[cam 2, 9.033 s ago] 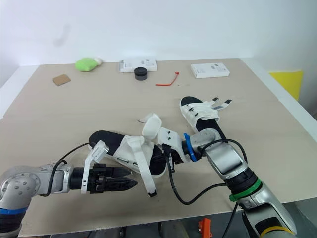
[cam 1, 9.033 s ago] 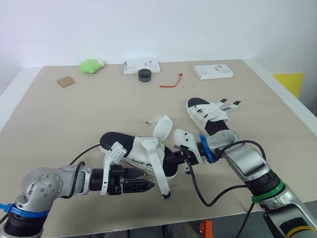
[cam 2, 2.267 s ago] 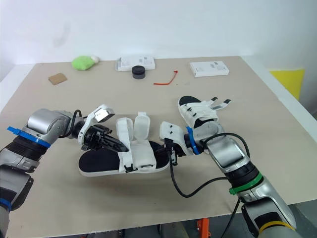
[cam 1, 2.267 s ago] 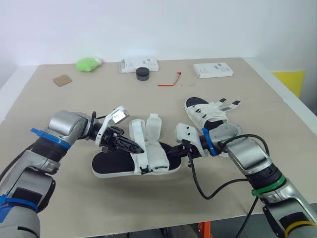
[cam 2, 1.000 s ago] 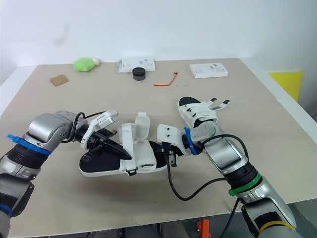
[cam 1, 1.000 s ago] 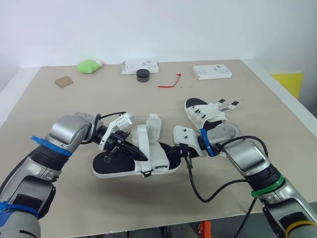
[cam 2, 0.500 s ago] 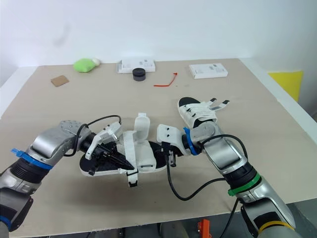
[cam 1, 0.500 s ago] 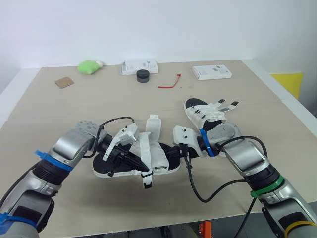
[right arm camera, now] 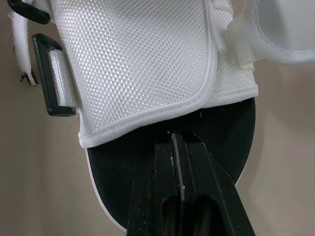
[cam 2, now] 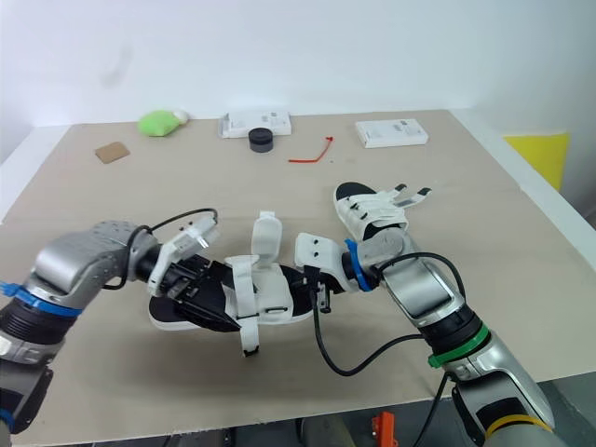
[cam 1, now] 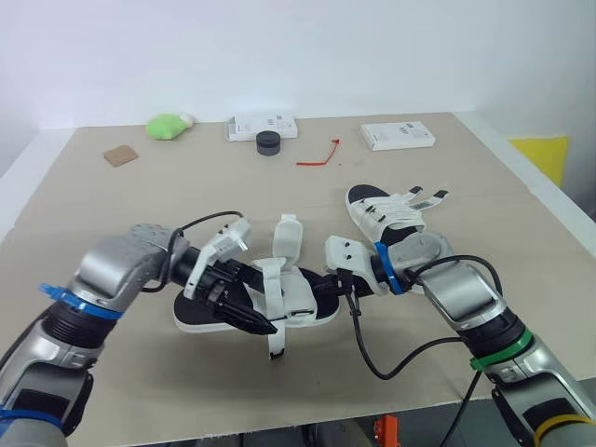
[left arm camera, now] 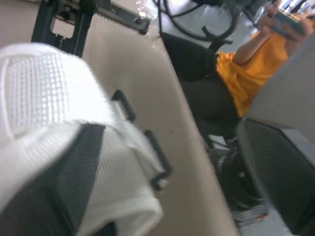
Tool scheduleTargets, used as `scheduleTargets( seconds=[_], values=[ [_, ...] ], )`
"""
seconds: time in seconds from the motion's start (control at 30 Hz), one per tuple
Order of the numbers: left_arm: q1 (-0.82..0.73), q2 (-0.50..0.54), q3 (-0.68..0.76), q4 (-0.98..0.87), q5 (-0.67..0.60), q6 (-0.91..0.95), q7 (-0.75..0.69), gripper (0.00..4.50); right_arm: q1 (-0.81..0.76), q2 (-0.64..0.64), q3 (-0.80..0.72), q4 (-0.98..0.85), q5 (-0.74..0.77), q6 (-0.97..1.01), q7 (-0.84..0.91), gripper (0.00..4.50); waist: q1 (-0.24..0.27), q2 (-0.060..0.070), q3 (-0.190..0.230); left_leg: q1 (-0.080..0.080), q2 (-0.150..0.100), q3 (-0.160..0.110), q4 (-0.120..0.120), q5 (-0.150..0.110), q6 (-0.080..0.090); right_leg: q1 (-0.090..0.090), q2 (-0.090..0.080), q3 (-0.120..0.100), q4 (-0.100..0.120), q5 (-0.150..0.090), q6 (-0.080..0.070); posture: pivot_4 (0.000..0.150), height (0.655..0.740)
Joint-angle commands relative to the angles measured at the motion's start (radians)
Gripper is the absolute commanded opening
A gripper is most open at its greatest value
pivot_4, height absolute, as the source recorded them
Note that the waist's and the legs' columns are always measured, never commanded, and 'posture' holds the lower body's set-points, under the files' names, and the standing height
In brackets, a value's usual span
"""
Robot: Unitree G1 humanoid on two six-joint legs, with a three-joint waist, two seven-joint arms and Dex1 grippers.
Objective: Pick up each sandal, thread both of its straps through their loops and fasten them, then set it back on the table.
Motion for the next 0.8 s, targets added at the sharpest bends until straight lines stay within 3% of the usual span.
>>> scheduleTargets(
  seconds=[0.03,0.27,0.37,0.47,0.63,0.8],
  values=[
    [-0.005,0.063,0.078,-0.052,-0.065,0.057,-0.006,4.45,0.050,-0.006,0.078,0.034,-0.012,0.025,0.024,0.00,0.000,0.000,0.000,0.000,0.000,0.000,0.000,0.000,0.000,0.000,0.000,0.000,0.000,0.000,0.000,0.150,0.7400],
    [0.121,0.215,0.282,-0.140,-0.270,0.220,0.017,4.45,0.049,-0.007,0.079,0.038,-0.012,0.018,0.032,0.00,0.000,0.000,0.000,0.000,0.000,0.000,-0.001,-0.001,-0.001,-0.001,0.000,0.000,0.000,-0.002,-0.001,0.150,0.7400],
    [0.248,0.252,0.375,-0.240,-0.341,0.232,0.037,4.45,0.050,-0.008,0.080,0.041,-0.013,0.013,0.037,0.00,-0.001,0.001,0.000,0.000,0.001,0.000,-0.001,-0.002,-0.002,-0.001,0.000,0.000,0.000,-0.002,-0.001,0.150,0.7400],
    [0.465,0.291,0.421,-0.386,-0.300,0.134,0.024,4.45,0.051,-0.006,0.083,0.041,-0.013,0.012,0.040,0.00,-0.002,0.002,0.000,0.000,0.002,0.003,-0.001,-0.003,-0.004,-0.001,-0.001,0.001,0.000,-0.003,-0.002,0.150,0.7400],
    [0.698,0.166,0.397,-0.455,-0.146,-0.062,0.217,4.45,0.048,0.001,0.087,0.043,-0.013,0.015,0.042,0.00,0.003,0.002,-0.001,0.003,0.002,0.003,-0.001,-0.004,-0.006,0.000,-0.002,0.001,0.000,-0.005,-0.004,0.150,0.7400],
    [0.688,-0.026,0.337,-0.439,-0.093,-0.131,0.422,4.45,0.059,-0.006,0.089,0.025,-0.009,0.020,0.048,0.00,0.005,-0.002,-0.003,0.005,0.001,0.005,-0.001,-0.004,-0.006,0.002,-0.003,0.002,0.000,-0.007,-0.007,0.150,0.7400]
  ],
)
